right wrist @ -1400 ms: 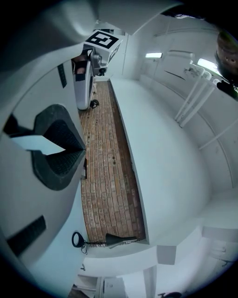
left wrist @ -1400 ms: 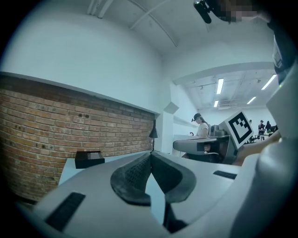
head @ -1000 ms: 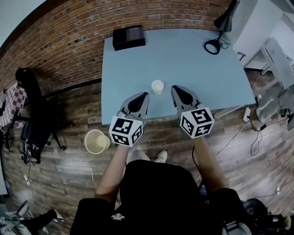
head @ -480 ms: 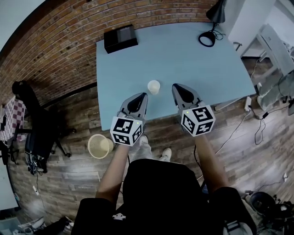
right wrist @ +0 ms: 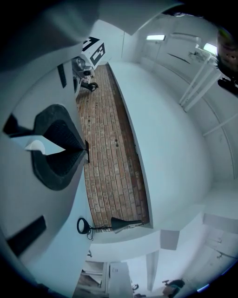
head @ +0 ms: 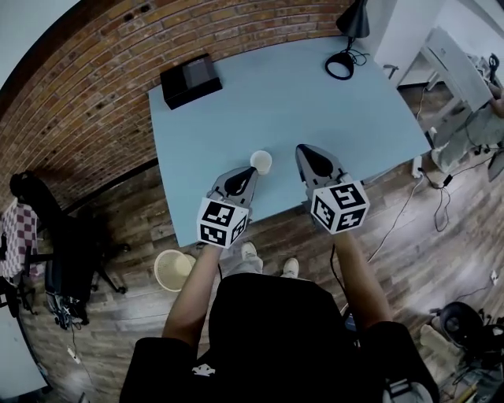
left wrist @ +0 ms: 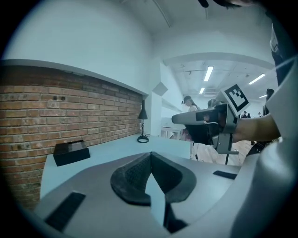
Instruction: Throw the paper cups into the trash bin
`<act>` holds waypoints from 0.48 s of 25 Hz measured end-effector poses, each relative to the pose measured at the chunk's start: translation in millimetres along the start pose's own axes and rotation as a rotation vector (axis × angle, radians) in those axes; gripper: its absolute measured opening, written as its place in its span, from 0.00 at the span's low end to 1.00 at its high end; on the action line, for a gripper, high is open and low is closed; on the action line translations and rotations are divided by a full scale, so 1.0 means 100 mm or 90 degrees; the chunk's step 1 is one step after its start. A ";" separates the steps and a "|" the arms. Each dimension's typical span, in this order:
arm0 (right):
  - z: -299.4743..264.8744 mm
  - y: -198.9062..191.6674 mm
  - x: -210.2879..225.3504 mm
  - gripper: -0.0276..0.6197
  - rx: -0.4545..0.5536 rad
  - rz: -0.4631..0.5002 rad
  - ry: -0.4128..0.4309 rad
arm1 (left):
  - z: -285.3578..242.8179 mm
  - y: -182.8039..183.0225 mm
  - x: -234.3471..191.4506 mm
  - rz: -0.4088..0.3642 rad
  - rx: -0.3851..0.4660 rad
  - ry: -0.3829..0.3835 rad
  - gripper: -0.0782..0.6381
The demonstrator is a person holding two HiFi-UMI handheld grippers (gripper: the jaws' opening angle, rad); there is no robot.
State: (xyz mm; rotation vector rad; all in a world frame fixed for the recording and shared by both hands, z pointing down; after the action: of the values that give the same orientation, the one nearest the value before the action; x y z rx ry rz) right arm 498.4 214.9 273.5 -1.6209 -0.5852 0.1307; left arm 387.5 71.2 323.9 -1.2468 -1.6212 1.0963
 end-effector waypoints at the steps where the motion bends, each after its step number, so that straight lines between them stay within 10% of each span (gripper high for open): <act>1: -0.03 -0.01 0.01 0.05 0.000 -0.001 -0.007 | -0.04 -0.03 -0.03 -0.005 -0.007 -0.009 0.12; 12: -0.33 -0.13 0.08 0.05 -0.016 -0.016 -0.065 | -0.48 -0.44 -0.26 -0.059 -0.092 -0.112 0.12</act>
State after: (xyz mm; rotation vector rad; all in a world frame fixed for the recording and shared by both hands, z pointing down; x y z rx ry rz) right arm 515.4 189.1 293.5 -1.6376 -0.6886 0.1893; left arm 424.8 47.3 378.3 -1.1804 -1.9013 1.0713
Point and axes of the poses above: the fingertips, and each gripper's own axes: z backward along the fingers, x to its right, y out of its top, the point moved 7 cm from there along z, backward along the fingers, and after that the axes turned 7 degrees about -z, right-handed, at the moved point
